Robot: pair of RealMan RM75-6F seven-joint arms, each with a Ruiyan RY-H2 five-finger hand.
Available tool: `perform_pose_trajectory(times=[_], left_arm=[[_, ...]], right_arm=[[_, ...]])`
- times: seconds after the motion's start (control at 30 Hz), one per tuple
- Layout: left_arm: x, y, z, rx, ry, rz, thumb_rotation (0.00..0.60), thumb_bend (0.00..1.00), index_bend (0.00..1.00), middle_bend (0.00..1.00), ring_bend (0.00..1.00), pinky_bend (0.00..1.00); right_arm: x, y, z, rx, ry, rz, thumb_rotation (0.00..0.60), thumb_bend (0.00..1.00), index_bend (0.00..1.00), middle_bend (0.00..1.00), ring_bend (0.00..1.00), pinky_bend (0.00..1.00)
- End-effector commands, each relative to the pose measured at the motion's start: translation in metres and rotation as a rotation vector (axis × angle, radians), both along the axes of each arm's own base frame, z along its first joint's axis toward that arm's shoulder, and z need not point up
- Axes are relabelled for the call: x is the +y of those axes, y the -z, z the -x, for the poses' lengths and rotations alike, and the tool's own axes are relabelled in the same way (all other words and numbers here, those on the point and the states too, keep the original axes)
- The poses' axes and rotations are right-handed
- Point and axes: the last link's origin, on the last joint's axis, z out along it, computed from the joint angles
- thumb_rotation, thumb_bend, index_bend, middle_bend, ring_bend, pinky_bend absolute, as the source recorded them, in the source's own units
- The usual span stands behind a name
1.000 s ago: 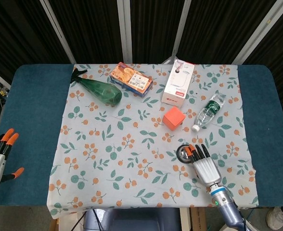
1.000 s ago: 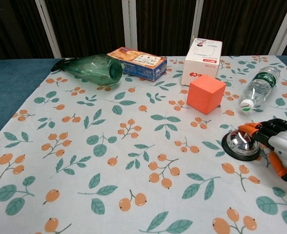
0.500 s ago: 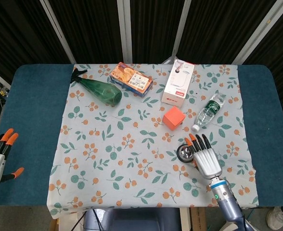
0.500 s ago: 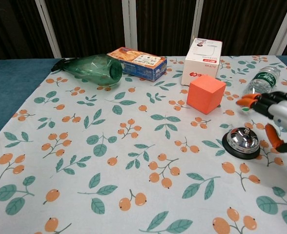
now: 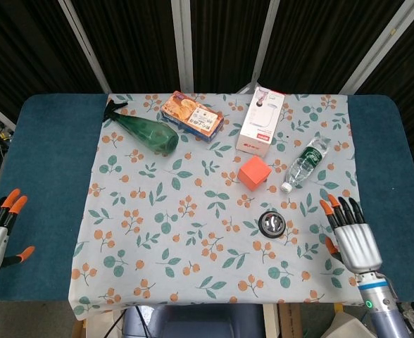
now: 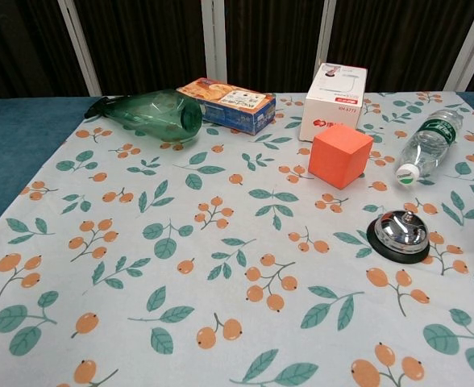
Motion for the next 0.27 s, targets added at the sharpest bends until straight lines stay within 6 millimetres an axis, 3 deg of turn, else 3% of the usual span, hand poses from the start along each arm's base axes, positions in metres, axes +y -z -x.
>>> perform_pose_trajectory(times=[0.03, 0.27], left_arm=[[0.0, 0.0, 0.001, 0.005, -0.006, 0.002, 0.6, 0.01, 0.0, 0.0, 0.0, 0.0], [0.0, -0.001, 0.001, 0.0, -0.014, 0.003, 0.6, 0.01, 0.0, 0.0, 0.0, 0.0]], right_arm=[[0.014, -0.011, 0.009, 0.025, 0.009, 0.015, 0.6, 0.29, 0.0, 0.0, 0.0, 0.0], [0.025, -0.018, 0.01, 0.024, -0.015, 0.042, 0.6, 0.25, 0.0, 0.0, 0.0, 0.0]])
